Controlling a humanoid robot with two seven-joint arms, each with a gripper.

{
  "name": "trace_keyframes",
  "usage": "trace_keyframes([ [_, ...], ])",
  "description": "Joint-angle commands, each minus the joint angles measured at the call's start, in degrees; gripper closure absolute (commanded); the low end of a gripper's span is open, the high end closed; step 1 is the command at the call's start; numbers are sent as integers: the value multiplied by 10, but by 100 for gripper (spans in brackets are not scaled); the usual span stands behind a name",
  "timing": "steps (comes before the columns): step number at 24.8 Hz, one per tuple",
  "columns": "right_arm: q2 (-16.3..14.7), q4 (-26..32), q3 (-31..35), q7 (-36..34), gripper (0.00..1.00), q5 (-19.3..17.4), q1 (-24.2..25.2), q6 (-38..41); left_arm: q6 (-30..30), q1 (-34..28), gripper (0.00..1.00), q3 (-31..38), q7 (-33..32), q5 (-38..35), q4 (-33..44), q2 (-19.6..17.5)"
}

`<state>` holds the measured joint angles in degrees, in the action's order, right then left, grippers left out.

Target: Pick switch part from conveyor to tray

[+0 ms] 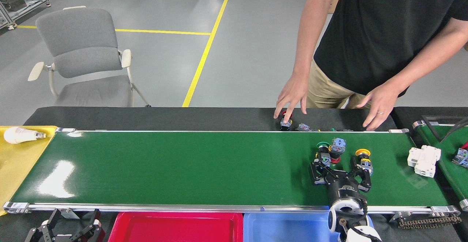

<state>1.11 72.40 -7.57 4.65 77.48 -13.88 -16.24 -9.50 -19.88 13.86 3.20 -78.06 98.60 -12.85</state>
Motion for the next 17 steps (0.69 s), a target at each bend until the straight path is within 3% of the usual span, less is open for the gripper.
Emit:
trace_keyframes([
  [1,6,-7,-3,-1,2,1,-18,-4,2,5,0,2,5,0,5,-8],
  [7,11,-57,-36,-4,2,0,-61,-31,2,5,0,2,5,0,5,-8],
  [8,12,-59,-40,-4,6,0,-65,-37,2,5,0,2,5,0,5,-8],
  [10,9,-59,-53,-1,50,0,-67,-39,2,5,0,2,5,0,5,-8],
  [11,6,-59,-61,0,67,0,-68,-38,2,5,0,3,5,0,5,-8],
  [13,5,-58,-70,1,84,-1,-68,-35,2,5,0,3,5,0,5,-9],
  [17,1,-55,-70,1,97,-4,-67,-34,3,5,0,5,5,0,5,-9],
])
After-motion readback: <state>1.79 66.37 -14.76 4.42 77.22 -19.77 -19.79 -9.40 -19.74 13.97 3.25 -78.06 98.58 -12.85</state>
